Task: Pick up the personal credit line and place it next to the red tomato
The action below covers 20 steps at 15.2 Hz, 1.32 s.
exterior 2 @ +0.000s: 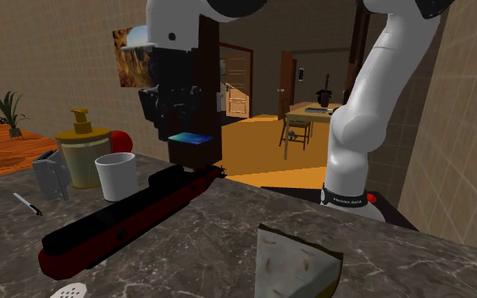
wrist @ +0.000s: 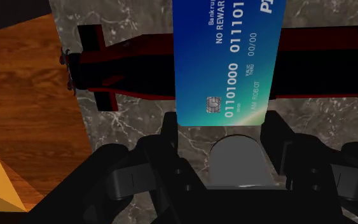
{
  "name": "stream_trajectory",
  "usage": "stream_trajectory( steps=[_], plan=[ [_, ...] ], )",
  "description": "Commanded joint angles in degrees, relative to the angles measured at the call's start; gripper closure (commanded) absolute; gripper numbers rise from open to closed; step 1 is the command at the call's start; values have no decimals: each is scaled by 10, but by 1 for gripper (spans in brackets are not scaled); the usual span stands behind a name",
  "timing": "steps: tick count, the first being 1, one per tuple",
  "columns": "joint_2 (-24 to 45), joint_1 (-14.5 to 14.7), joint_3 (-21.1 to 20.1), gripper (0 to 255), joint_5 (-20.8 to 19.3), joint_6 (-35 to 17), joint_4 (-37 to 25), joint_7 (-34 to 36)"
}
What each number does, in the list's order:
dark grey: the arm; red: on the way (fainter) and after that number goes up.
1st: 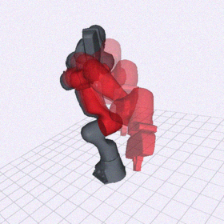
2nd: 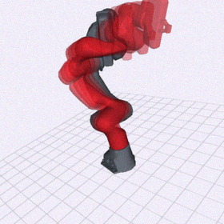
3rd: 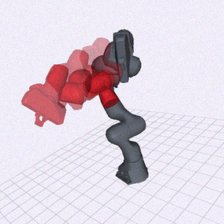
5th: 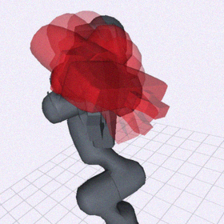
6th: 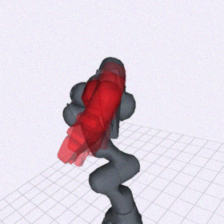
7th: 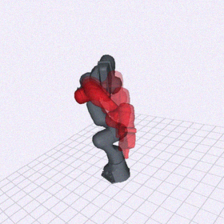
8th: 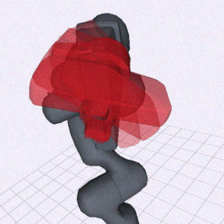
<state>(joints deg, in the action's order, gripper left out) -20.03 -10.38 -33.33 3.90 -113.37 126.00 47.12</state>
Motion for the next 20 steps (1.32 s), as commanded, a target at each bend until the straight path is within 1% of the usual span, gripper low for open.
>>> stream_trajectory(
  steps=[1, 6, 11, 16, 20],
  plan=[
    [23, -15, 12, 255, -15, -4, -17, -18],
    [80, -48, 38, 255, -47, -13, -61, -59],
    [147, -76, 60, 255, -80, -14, -122, -94],
    [221, -98, 80, 255, -112, -5, -201, -126],
    [288, -109, 94, 255, -136, 10, -279, -150]
  ],
)
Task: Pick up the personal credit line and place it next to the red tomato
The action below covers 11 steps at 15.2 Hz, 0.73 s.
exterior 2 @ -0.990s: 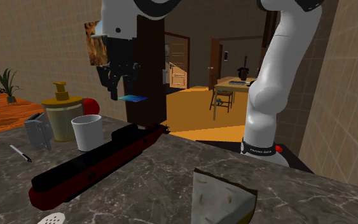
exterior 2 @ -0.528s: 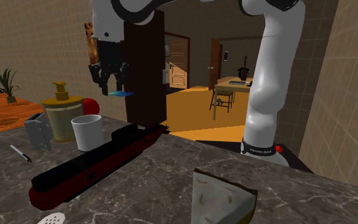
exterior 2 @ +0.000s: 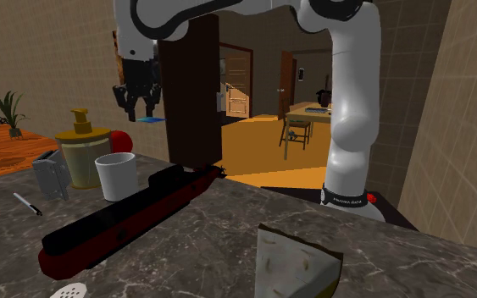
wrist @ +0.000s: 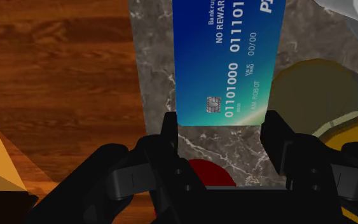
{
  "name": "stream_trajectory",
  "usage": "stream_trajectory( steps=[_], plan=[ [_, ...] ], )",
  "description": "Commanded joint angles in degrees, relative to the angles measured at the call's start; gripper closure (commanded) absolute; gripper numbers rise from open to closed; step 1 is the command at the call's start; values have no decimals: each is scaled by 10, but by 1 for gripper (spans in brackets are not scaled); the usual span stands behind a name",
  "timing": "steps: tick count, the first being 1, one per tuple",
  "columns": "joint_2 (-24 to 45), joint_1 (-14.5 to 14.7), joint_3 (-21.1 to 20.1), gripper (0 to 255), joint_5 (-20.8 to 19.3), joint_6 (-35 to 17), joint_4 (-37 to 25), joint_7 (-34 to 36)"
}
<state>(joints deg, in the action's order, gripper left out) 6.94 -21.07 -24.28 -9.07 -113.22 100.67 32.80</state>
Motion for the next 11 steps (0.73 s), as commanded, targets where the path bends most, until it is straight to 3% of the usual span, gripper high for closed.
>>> stream_trajectory(
  steps=[1, 5, 11],
  plan=[
    [35, -4, 7, 255, -12, 14, -48, -12],
    [109, -8, 21, 255, -33, 41, -146, -37],
    [113, -10, 23, 255, -37, -3, -105, -31]
  ],
)
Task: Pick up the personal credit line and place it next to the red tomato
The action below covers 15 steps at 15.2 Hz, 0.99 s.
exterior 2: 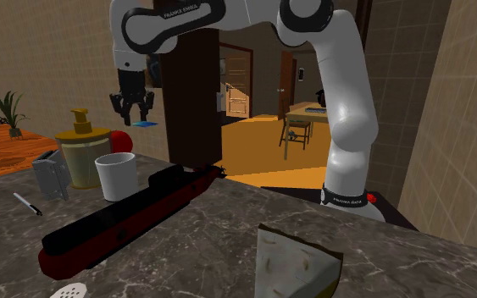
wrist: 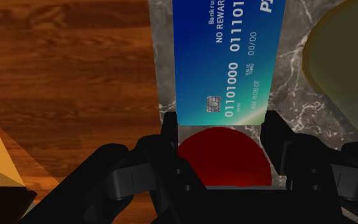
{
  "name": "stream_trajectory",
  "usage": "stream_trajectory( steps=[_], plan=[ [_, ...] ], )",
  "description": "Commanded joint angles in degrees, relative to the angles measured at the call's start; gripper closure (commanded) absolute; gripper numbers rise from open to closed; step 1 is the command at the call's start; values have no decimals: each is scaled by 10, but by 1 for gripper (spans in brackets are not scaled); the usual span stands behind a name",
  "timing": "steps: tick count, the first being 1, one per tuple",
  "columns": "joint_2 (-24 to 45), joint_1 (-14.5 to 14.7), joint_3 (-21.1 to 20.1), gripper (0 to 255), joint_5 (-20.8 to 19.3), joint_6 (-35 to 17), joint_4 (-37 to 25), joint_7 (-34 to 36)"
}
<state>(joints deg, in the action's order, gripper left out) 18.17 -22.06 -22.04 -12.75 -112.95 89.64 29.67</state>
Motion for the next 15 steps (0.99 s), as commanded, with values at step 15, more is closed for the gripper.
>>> stream_trajectory(
  steps=[15],
  plan=[
    [29, 0, 9, 255, -21, -108, 82, 21]
  ],
)
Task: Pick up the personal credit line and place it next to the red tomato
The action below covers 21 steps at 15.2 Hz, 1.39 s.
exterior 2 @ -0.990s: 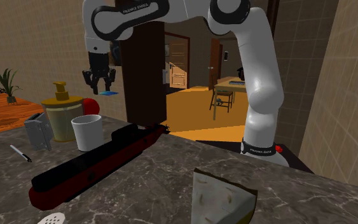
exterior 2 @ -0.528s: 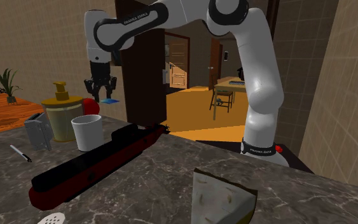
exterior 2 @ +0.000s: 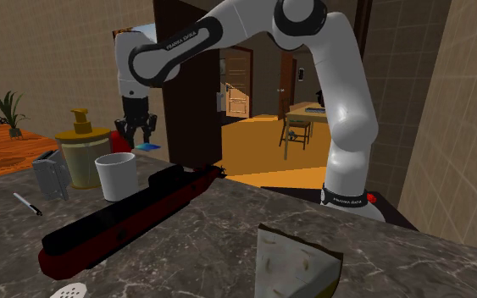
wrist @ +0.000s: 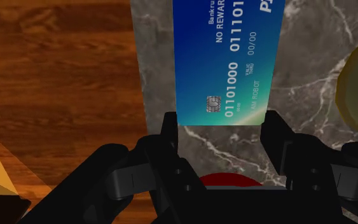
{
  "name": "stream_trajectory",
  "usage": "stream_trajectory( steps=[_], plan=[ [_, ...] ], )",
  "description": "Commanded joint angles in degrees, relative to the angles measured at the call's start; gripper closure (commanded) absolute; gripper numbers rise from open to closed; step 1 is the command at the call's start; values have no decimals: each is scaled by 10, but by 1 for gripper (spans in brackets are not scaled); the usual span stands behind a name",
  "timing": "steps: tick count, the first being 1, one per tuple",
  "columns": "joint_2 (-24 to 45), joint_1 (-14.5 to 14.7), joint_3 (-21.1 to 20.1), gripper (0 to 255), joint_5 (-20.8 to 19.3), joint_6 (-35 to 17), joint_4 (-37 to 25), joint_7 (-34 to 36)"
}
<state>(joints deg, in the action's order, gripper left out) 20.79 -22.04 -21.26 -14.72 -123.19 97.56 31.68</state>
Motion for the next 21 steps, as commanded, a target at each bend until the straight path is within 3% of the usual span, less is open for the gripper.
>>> stream_trajectory(
  steps=[1, 10, 17, 18, 21],
  plan=[
    [6, 1, 2, 255, -4, -12, 6, 3],
    [34, 5, 10, 255, -22, -65, 34, 18],
    [34, 5, 10, 255, -22, -65, 34, 18],
    [34, 5, 10, 0, -22, -65, 34, 18],
    [34, 5, 10, 0, -22, -65, 34, 18]
  ],
)
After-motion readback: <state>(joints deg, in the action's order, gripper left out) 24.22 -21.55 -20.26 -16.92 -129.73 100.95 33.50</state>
